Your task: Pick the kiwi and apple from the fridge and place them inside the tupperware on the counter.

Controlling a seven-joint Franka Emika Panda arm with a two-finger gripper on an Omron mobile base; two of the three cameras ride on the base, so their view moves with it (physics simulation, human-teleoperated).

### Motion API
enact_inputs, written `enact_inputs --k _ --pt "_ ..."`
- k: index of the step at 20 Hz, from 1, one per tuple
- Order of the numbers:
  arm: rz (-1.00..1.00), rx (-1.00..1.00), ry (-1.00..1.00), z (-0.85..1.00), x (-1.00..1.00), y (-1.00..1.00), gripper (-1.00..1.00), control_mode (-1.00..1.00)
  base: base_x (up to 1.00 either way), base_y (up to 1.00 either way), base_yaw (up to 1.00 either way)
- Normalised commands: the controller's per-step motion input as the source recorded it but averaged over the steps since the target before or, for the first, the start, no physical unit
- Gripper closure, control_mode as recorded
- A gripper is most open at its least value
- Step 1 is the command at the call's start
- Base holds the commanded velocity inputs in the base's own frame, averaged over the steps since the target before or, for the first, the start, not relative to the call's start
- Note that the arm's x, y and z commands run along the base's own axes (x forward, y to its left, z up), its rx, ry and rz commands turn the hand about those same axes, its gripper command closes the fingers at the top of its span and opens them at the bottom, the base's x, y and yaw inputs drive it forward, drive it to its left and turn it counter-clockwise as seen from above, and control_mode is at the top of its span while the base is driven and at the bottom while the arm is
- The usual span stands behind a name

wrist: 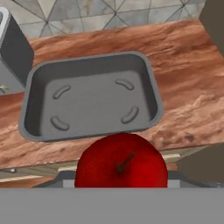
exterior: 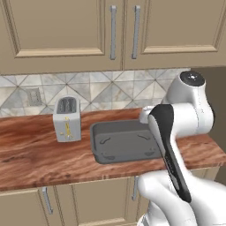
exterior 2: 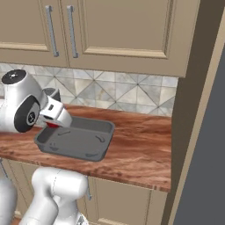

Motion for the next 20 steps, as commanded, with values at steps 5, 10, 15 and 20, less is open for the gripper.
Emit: enact_inputs --k 5,10,15,20 --pt "0.11 0.0 0.03 -0.71 0.52 0.0 1.0 -1.0 0.0 0.0 0.0" --pt "0.03 0.0 0.27 -0.59 0.54 0.03 1.0 -1.0 0.0 0.0 0.0" --pt "0.0 0.0 0.16 -0.5 0.59 0.04 1.0 -1.0 0.0 0.0 0.0" --pt "0.0 0.0 0.04 -0.49 0.51 0.01 1.0 -1.0 0.0 0.0 0.0"
